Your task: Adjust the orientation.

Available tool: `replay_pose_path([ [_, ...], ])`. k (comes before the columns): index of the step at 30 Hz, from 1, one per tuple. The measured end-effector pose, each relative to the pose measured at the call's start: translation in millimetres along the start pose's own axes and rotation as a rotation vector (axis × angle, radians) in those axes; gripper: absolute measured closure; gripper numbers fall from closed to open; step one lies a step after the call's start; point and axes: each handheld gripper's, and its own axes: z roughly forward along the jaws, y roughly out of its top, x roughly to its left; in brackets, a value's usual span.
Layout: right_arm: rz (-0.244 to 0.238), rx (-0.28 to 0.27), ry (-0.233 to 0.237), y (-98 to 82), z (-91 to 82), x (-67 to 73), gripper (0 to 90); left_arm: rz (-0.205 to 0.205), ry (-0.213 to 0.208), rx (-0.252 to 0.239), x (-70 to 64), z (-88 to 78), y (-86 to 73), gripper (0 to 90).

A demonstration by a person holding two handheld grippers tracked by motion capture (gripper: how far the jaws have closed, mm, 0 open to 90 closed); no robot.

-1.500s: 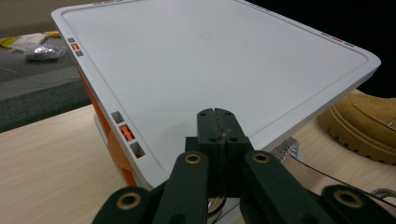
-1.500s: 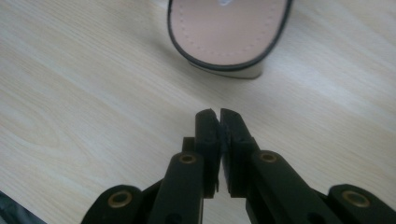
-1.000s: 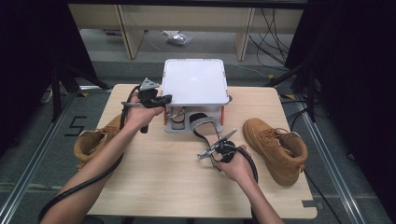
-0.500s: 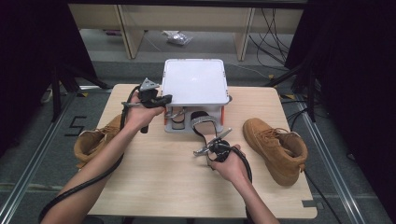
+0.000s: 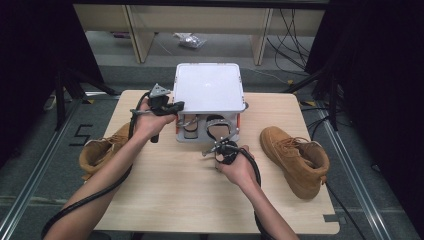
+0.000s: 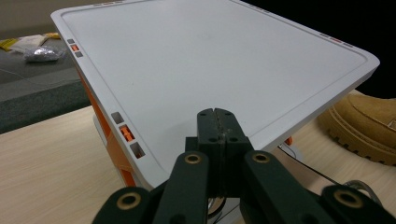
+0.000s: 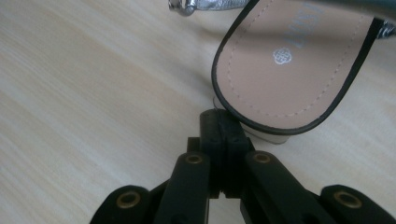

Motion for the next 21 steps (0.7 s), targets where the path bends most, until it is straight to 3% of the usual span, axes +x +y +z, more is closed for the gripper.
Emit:
replay_pose_path([
  [3, -0.019, -0.003, -0.019, 8.0, -0.6, -0.5, 90.0, -0.001, -0.001, 0.001, 0.2, 0.0, 0.1, 89.5],
  [4, -0.055, -0.02, -0.024, 11.1, 0.5, -2.6, 90.0, -0.001, -0.001, 0.001, 0.2, 0.0, 0.1, 89.5],
  [5, -0.01, 0.003, -0.035, 13.6, -1.4, 0.4, 90.0, 0.001, -0.003, 0.003, 0.3, -0.1, 0.3, 89.5],
  [8, -0.087, -0.027, -0.049, 20.4, -1.9, -4.3, 90.0, -0.001, -0.002, 0.001, 0.3, 0.0, 0.1, 89.5],
  [11, -0.083, -0.066, -0.092, 26.8, -1.8, -3.8, 90.0, -0.002, -0.001, -0.001, 0.2, 0.0, -0.2, 89.5],
  [12, -0.104, -0.085, -0.111, 28.5, -1.1, -5.5, 90.0, -0.002, -0.002, -0.001, 0.3, -0.1, -0.1, 89.4],
  [14, -0.094, -0.088, -0.099, 31.9, 0.3, -6.5, 90.0, -0.003, -0.003, 0.001, 0.4, -0.1, 0.0, 89.5],
  [21, -0.099, -0.131, -0.131, 41.1, 3.5, -8.8, 90.0, -0.001, -0.004, 0.0, 0.5, 0.0, 0.0, 89.5],
])
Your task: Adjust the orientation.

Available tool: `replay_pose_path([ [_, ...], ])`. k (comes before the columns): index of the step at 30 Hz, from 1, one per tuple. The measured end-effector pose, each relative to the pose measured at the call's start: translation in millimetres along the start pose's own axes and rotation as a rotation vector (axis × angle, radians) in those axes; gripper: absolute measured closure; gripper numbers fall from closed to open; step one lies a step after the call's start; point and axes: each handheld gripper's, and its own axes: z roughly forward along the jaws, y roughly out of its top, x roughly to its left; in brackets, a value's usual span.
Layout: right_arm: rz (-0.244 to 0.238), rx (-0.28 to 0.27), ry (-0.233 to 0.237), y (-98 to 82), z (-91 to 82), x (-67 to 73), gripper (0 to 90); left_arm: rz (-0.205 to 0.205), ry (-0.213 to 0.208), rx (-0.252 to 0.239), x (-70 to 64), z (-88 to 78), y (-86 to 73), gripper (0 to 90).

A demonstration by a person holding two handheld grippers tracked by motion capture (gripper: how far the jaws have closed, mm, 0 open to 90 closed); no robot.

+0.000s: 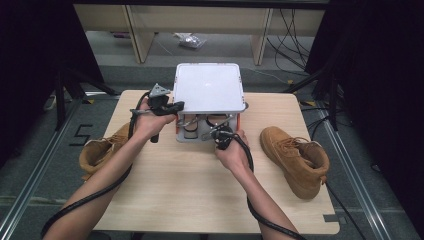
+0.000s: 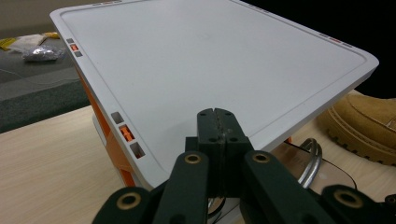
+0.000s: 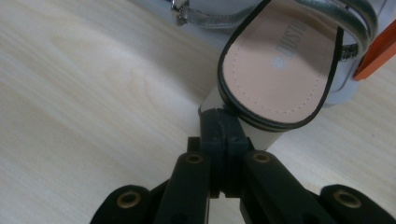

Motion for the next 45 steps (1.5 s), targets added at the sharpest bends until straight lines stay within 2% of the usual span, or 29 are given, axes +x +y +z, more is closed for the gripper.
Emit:
replay_pose_path([
  [6, 0.015, -0.01, -0.014, 6.6, 5.2, -1.5, 90.0, 0.002, 0.001, 0.003, -0.1, 0.0, 0.2, 89.5],
  [8, 0.012, -0.024, -0.034, 7.8, 6.8, -1.4, 90.0, 0.001, 0.0, 0.002, -0.1, 0.0, 0.2, 89.5],
  [9, 0.014, -0.018, -0.026, 8.4, 7.8, -1.6, 90.0, 0.002, 0.0, 0.003, 0.0, 0.0, 0.3, 89.5],
  [10, 0.027, -0.026, -0.037, 8.8, 8.8, -1.5, 90.0, 0.003, -0.001, 0.004, 0.1, 0.0, 0.3, 89.4],
  [12, 0.017, -0.036, -0.046, 10.2, 10.9, -1.7, 90.0, 0.004, 0.0, 0.005, -0.1, 0.0, 0.4, 89.5],
  [20, 0.028, -0.074, -0.073, 18.5, 17.4, -1.1, 90.0, 0.006, 0.001, 0.005, -0.2, 0.0, 0.4, 89.5],
  [23, 0.013, -0.098, -0.097, 21.3, 20.6, -2.1, 90.0, 0.012, 0.004, 0.004, -0.4, -0.1, 0.5, 89.5],
  [27, 0.018, -0.12, -0.116, 22.6, 25.3, -3.1, 90.0, 0.007, 0.003, 0.007, -0.4, 0.0, 0.6, 89.5],
  [37, 0.046, -0.15, -0.126, 24.6, 36.0, -7.9, 90.0, 0.007, 0.004, 0.007, -0.4, -0.1, 0.6, 89.5],
  [45, 0.046, -0.169, -0.132, 27.7, 41.5, -8.0, 90.0, 0.006, 0.002, 0.004, -0.2, 0.0, 0.4, 89.5],
])
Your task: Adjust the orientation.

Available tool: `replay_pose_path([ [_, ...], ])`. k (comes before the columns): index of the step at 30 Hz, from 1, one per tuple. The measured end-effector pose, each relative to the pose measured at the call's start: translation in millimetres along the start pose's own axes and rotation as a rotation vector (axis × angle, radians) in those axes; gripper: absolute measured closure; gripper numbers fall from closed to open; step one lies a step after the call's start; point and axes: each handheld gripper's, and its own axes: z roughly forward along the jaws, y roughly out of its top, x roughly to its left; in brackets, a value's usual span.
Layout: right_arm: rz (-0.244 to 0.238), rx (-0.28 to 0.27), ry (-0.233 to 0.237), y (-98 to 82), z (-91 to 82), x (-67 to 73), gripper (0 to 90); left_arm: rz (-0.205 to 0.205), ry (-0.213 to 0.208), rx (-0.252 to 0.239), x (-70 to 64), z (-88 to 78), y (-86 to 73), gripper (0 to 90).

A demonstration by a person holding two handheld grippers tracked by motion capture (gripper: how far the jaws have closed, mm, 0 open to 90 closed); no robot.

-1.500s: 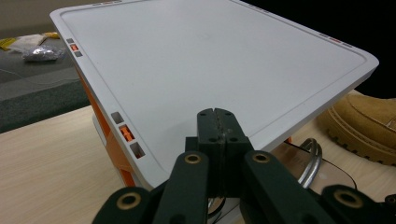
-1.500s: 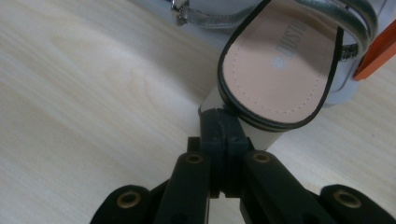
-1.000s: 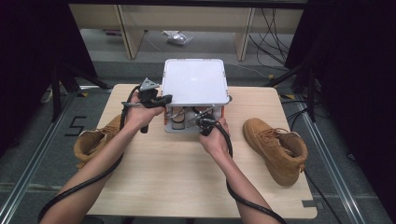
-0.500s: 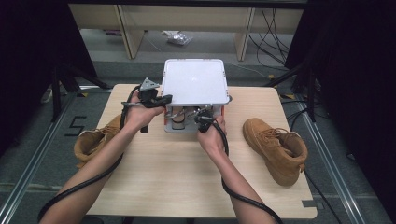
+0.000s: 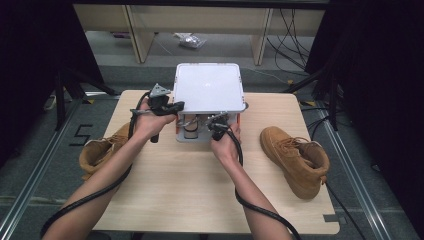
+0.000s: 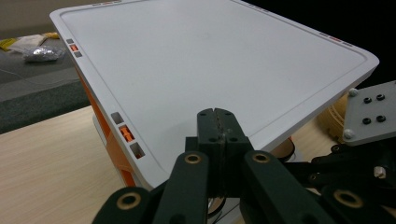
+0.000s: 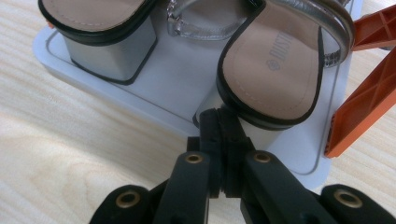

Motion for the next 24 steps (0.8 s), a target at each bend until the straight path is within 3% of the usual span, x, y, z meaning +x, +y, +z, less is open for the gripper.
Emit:
replay_pose_path([
  [17, -0.001, -0.027, -0.013, -5.4, 8.6, 3.6, 87.7, -0.003, -0.002, -0.002, -0.1, 0.0, 0.0, 89.5],
  [20, 0.021, -0.033, 0.019, -5.8, 5.3, 1.3, 86.8, -0.002, -0.001, -0.003, 0.1, 0.0, -0.2, 89.5],
  [24, 0.041, -0.035, 0.019, -5.3, -3.5, -5.5, 90.0, 0.002, 0.003, 0.001, -0.2, 0.0, 0.1, 89.5],
])
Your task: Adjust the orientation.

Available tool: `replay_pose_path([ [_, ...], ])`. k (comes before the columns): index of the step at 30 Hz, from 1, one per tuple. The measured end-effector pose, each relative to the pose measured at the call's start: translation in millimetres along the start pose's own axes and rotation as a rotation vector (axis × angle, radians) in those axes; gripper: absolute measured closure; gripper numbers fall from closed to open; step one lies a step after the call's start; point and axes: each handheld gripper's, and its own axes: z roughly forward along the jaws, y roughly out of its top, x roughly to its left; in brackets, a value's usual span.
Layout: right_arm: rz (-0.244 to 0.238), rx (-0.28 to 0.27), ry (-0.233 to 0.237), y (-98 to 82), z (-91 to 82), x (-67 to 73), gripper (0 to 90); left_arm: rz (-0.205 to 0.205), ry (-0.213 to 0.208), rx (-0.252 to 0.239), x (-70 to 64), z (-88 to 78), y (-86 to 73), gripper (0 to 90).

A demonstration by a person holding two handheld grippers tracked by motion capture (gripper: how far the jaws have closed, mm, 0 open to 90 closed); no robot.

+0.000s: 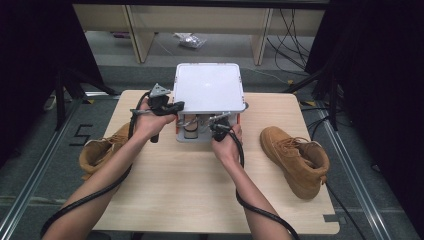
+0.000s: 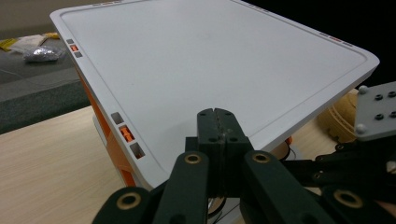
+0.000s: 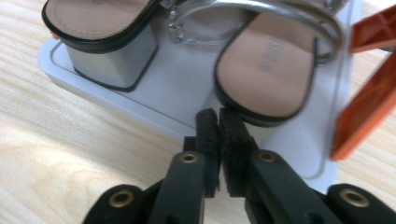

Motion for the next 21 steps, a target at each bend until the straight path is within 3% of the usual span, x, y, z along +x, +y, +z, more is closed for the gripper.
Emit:
replay_pose_path([
  [4, 0.002, -0.013, 0.014, -1.2, 1.0, -2.5, 90.0, -0.001, 0.0, -0.001, -0.1, 0.0, -0.1, 89.5],
  [7, 0.033, -0.016, 0.023, -3.0, 3.1, -1.8, 90.0, 0.0, 0.001, 0.0, -0.1, 0.0, 0.1, 89.5],
  [16, 0.018, -0.015, -0.005, -4.3, 2.0, -8.2, 90.0, -0.002, -0.002, -0.002, 0.2, 0.0, -0.1, 89.5],
  [17, 0.008, -0.016, 0.002, -4.4, 0.3, -8.5, 90.0, -0.001, -0.001, 0.0, 0.2, -0.1, 0.0, 89.5],
  [21, 0.041, -0.019, 0.038, -6.7, -9.8, -12.0, 87.4, 0.002, 0.001, 0.0, -0.1, -0.1, 0.1, 89.5],
])
